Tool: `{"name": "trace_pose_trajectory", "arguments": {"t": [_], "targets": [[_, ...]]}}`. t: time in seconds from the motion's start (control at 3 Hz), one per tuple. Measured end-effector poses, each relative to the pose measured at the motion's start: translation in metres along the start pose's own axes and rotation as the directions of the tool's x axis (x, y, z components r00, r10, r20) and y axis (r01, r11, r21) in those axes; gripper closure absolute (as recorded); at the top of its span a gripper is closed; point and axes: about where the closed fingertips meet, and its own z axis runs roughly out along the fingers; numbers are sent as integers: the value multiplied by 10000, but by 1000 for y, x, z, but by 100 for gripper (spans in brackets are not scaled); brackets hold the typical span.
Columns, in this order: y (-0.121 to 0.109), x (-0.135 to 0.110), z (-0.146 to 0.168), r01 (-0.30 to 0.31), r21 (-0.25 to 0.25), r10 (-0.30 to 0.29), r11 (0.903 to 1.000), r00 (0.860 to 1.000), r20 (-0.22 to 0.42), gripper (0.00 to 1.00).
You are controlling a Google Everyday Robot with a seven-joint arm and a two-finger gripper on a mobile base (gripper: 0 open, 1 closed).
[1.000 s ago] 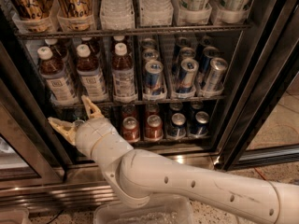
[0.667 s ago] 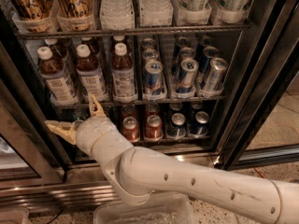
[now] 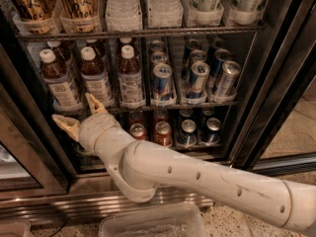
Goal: Pick blue plastic bottle from middle shelf of fridge
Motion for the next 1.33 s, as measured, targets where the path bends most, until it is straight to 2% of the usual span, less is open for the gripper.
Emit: {"name": "trace_pose_trajectory", "arguments": {"t": [1.0, 1.33], "targets": [[-12, -11, 38, 414, -468, -409, 9980, 9991, 110, 29], [-12, -12, 39, 409, -469, -404, 9981, 9991, 117, 16]]}}
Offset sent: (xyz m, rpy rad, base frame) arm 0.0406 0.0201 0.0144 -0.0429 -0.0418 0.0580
